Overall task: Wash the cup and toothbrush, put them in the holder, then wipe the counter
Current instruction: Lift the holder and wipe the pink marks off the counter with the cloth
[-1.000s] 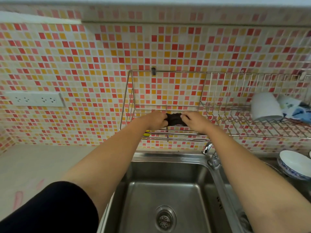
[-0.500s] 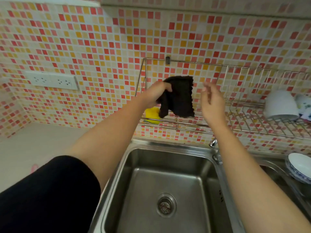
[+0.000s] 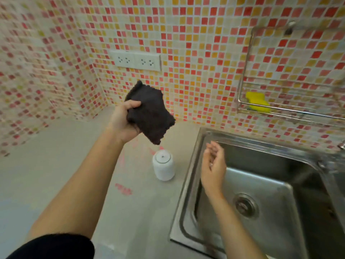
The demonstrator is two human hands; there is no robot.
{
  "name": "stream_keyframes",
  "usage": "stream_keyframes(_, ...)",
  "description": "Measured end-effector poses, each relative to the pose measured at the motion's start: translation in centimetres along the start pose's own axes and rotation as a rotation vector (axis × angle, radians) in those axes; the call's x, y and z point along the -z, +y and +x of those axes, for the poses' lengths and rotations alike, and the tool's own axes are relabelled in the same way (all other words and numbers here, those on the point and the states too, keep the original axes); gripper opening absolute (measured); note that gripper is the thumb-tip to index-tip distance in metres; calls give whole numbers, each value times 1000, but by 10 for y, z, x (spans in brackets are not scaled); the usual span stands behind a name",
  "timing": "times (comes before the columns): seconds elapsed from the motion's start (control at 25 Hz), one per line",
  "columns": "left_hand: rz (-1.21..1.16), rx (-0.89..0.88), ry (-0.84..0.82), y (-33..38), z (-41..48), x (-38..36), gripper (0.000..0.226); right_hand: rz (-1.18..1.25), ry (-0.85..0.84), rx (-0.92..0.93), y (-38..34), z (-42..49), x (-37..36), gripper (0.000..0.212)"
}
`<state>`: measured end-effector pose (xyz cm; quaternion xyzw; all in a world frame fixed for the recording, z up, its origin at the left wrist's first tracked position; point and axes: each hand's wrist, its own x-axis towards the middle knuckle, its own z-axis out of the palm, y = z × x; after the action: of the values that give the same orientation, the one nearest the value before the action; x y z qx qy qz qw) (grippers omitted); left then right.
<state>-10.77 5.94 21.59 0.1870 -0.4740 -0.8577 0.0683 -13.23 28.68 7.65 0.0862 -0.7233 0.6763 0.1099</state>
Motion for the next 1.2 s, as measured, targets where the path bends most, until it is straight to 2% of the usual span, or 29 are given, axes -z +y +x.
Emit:
stream_keyframes(0.12, 63, 43, 150, 7, 1, 86, 34, -189, -43, -170, 51, -54, -47, 46)
stream_keyframes(0.24, 177, 74, 288, 3, 5, 153, 26, -353, -202, -287, 81, -85, -83, 75)
stream_keyframes(0.28, 285, 69, 310, -3, 6, 170, 24, -361, -218, -316, 83, -91, -94, 84)
stream_keyframes(0.36, 679, 44, 313, -30, 4, 196, 31, -328, -216, -359, 85, -97, -112, 98)
stream_keyframes(0.4, 934, 38, 266, -49, 0, 208, 42, -290, -195, -376, 84, -98, -121, 104)
stream_keyframes(0.44, 1198, 37, 142, -72, -7, 219, 54, -250, -162, -383, 85, -97, -129, 108)
stream_keyframes(0.52, 1647, 81, -191, -124, -24, 234, 71, -208, -79, -369, 85, -94, -140, 110)
stream_keyframes(0.56, 1772, 116, -287, -143, -33, 234, 78, -210, -41, -350, 85, -91, -144, 110)
stream_keyframes(0.6, 1846, 125, -311, -155, -38, 233, 83, -214, -10, -328, 83, -87, -147, 108)
stream_keyframes(0.72, 1972, -61, -219, -162, -36, 237, 83, -220, 92, -294, 79, -76, -154, 106)
stream_keyframes(0.92, 2005, -10, -171, -181, -14, 237, 70, -201, 193, -305, 80, -69, -163, 97)
stream_keyframes(0.96, 1991, 37, -220, -184, -12, 230, 66, -199, 204, -305, 80, -69, -165, 93)
stream_keyframes(1.0, 1998, 5, -277, -185, -10, 227, 61, -195, 211, -303, 80, -68, -166, 91)
stream_keyframes(1.12, 2039, -184, -487, -177, -20, 252, 51, -200, 222, -293, 82, -70, -169, 91)
stream_keyframes(1.2, 2049, -229, -494, -161, -28, 289, 52, -202, 235, -298, 84, -71, -170, 91)
